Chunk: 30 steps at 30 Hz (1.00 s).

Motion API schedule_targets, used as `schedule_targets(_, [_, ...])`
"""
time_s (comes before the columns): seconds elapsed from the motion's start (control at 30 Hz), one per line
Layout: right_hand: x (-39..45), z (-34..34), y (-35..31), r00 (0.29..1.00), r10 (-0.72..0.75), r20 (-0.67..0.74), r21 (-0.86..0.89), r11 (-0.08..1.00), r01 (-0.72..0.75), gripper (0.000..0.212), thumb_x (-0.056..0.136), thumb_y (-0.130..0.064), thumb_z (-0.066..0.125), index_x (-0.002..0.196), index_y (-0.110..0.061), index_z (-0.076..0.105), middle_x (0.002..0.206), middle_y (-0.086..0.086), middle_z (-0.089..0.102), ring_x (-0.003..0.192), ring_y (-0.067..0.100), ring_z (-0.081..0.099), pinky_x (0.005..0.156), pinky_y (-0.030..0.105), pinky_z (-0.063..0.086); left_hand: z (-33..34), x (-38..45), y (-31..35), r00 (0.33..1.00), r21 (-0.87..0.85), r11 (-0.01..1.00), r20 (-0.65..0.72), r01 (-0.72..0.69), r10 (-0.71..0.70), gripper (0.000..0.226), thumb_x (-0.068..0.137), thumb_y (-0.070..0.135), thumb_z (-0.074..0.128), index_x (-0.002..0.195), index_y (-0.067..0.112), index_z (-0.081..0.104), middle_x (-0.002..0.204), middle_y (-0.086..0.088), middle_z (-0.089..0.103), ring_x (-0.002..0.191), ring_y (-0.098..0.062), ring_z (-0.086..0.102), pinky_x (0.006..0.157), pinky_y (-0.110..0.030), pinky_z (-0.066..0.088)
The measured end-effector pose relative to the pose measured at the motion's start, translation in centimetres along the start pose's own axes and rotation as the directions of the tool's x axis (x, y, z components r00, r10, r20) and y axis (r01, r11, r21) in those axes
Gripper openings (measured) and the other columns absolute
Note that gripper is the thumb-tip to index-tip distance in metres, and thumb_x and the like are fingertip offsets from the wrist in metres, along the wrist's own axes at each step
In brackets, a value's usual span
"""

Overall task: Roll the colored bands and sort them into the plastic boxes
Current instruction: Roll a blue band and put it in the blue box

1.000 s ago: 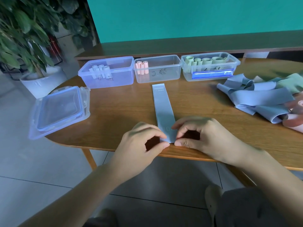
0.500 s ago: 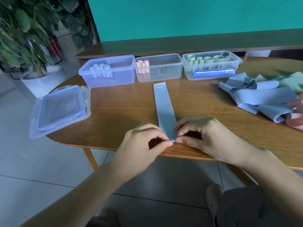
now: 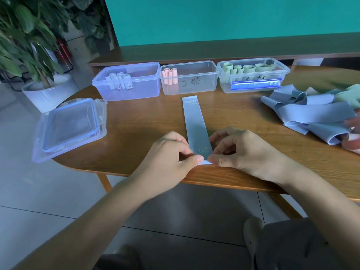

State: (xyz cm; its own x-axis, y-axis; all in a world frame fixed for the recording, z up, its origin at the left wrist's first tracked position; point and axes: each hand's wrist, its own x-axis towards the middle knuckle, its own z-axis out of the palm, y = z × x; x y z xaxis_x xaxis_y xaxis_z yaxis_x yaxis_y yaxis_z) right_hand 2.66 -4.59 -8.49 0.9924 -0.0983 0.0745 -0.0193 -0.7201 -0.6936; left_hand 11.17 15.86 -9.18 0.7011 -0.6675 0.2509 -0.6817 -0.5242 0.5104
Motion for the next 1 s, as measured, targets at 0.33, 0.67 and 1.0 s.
schedule_targets(0.33, [-0.19,-0.05,0.44,0.980,-0.185,0.069,0.082,0.980,0.179,0.011,0.088,-0.023,0.077,0.090,-0.034,0.075,0.119,-0.016,0.060,0.105,-0.005,0.057,0.085,0.007,0.037,-0.38,0.23,0.13,0.997,-0.126,0.989,0.020,-0.072,0.075,0.007,0.085,0.022,0.076,0.084,0.028,0.073,0.080,0.019,0.062,0.080,-0.008,0.056,0.064,-0.012,0.037])
schedule_targets(0.67, [-0.75,0.00,1.00,0.957,-0.274,0.094,-0.091,0.955,0.283,0.011,0.091,-0.036,0.071,0.101,-0.037,0.076,0.118,-0.020,0.057,0.119,0.002,0.052,0.097,0.017,0.039,-0.15,-0.43,-0.70,0.960,0.029,0.960,0.022,-0.280,0.280,0.011,0.095,0.025,0.067,0.097,0.023,0.078,0.092,0.014,0.066,0.092,-0.004,0.059,0.080,-0.016,0.045])
schedule_targets(1.0, [-0.38,0.28,0.52,0.967,-0.252,0.024,-0.103,0.962,0.253,0.004,0.090,-0.031,0.074,0.092,-0.031,0.078,0.115,-0.017,0.056,0.101,-0.008,0.054,0.082,0.004,0.035,0.04,-0.20,-0.40,0.976,0.033,0.976,-0.025,-0.214,0.215,0.015,0.090,0.037,0.068,0.087,0.024,0.074,0.089,0.017,0.059,0.088,-0.004,0.059,0.074,-0.012,0.045])
